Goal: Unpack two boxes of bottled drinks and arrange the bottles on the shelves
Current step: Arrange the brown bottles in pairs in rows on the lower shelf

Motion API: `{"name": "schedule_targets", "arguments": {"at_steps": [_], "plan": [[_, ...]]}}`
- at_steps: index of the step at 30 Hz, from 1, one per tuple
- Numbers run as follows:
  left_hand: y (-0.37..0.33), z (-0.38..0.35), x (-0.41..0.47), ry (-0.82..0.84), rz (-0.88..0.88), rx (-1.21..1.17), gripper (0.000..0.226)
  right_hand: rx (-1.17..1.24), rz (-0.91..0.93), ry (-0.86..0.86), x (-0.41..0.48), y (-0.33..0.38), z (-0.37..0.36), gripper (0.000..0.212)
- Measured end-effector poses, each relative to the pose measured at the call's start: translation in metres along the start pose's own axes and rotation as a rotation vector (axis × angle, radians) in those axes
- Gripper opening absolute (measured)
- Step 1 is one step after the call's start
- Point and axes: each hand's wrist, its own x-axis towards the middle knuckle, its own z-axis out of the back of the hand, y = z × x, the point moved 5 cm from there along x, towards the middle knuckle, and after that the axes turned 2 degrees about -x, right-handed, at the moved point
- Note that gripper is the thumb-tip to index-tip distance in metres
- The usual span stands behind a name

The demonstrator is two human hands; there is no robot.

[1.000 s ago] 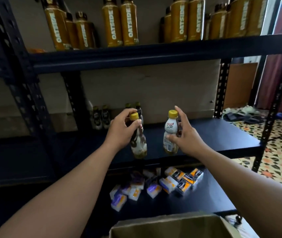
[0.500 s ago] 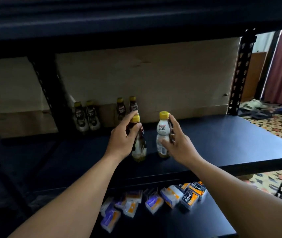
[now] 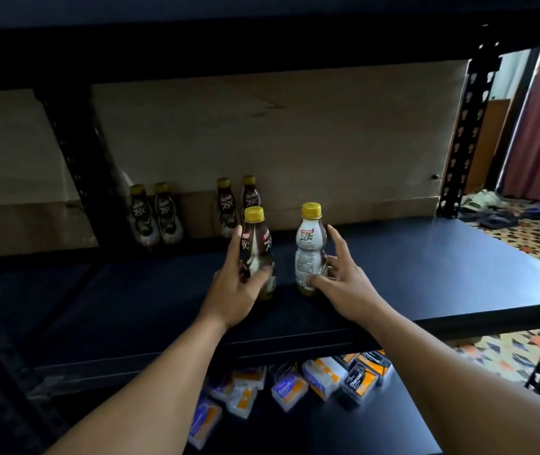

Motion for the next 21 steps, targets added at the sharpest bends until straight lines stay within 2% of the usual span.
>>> {"name": "schedule_targets", "arguments": {"at_steps": [2,12,21], "plan": [[0.002,-0.002,0.002,0.019,-0.025,0.035,0.090,-0.011,-0.003,0.005,0.002,-0.001,-0.001,0.098],[0.009,-0.008,0.006,0.044,-0.037,0.034,0.092,0.113,-0.026,-0.013,0.007,-0.006,-0.005,0.092],[0.005,-0.007,0.006,0.053,-0.053,0.031,0.063,0.040,-0.022,-0.020,0.004,-0.002,-0.003,0.082]]}}
